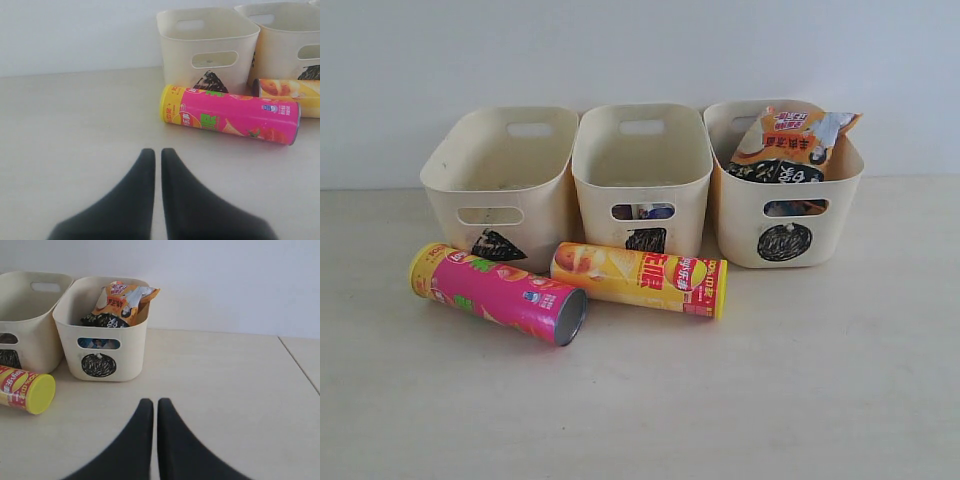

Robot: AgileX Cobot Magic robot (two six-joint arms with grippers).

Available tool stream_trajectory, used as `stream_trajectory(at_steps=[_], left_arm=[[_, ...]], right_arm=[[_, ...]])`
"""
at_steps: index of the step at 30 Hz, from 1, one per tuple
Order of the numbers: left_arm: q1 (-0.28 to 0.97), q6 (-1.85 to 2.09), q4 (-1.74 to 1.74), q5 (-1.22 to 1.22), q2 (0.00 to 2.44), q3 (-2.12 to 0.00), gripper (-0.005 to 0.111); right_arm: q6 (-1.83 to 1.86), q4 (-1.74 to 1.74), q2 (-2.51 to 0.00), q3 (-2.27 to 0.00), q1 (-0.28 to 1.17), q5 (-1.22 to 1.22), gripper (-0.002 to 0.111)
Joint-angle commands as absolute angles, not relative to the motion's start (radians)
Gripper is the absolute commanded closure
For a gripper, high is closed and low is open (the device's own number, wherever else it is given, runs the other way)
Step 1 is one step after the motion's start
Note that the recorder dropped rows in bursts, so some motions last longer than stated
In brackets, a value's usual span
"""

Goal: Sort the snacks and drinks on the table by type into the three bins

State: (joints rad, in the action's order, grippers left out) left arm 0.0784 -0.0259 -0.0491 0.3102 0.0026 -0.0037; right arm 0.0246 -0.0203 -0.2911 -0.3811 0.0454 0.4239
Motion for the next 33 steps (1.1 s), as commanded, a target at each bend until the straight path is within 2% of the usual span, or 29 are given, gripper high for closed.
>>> stream_trajectory(at_steps=[1, 15, 33], left_arm=[[0.081, -0.037, -0.042, 0.308, 0.000, 0.000, 0.103], [0.081, -0.037, -0.042, 0.308, 0.000, 0.000, 0.103], [0.081, -0.037, -0.042, 0.308, 0.000, 0.000, 0.103]], right_arm=[[0.025, -0.010, -0.162, -0.279, 0.040, 0.409, 0.108], [0.027, -0.010, 0.000, -0.016, 0.040, 0.183, 0.108], [0.018, 0.012, 0.000, 0.000, 0.040, 0.307, 0.108]])
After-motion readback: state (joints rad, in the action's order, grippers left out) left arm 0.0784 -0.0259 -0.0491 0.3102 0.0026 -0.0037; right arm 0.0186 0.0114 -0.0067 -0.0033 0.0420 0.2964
